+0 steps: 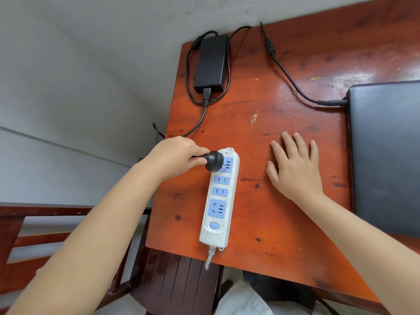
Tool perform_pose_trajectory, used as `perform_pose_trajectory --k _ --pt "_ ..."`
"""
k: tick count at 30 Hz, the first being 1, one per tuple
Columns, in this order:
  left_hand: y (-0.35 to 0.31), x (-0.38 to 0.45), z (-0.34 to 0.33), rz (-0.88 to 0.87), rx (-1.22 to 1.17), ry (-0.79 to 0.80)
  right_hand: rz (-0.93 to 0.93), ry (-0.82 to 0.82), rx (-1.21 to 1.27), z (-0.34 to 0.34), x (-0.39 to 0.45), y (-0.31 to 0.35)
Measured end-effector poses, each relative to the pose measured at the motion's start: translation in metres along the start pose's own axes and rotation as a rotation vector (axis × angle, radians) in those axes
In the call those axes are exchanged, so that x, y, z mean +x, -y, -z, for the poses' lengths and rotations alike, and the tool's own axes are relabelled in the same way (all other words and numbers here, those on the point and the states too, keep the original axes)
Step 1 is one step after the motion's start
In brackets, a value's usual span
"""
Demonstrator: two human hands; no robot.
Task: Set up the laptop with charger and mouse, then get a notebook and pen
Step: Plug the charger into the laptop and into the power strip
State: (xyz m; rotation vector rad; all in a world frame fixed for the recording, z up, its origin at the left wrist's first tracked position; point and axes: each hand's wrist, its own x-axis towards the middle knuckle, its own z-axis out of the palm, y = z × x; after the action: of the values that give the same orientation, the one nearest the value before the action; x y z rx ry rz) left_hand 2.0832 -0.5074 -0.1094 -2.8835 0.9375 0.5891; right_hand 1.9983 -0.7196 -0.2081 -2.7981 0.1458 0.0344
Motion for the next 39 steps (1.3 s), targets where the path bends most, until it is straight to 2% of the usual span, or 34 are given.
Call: perform_pose_trajectory --k 9,14,19,24,29,36,39 --pt "-0.015 0.001 0.005 -0.009 0.193 0.019 0.002 0.001 -0.006 0.0 0.0 0.0" --pt "-0.016 0.005 0.009 0.057 0.124 0.06 0.003 0.022 -0.016 0.0 -0.001 -0.001" --pt "-0.03 0.001 0.003 0.062 0.265 0.033 0.006 0.013 -0.016 0.0 0.0 -0.001" --pt "-0.048 0.006 0.003 0.053 0.38 0.139 0.009 -0.007 -0.007 0.0 -0.001 -0.002" --pt "-0.057 0.014 0.004 0.065 0.363 0.2 0.008 -0.025 0.01 -0.001 -0.001 -0.003" --pt "-0.043 0.013 0.004 0.057 0.285 0.157 0.017 -0.038 0.013 -0.004 0.0 -0.004" --pt "-0.047 0.015 -0.002 0.066 0.329 0.16 0.017 -0.043 0.003 -0.004 0.0 -0.005"
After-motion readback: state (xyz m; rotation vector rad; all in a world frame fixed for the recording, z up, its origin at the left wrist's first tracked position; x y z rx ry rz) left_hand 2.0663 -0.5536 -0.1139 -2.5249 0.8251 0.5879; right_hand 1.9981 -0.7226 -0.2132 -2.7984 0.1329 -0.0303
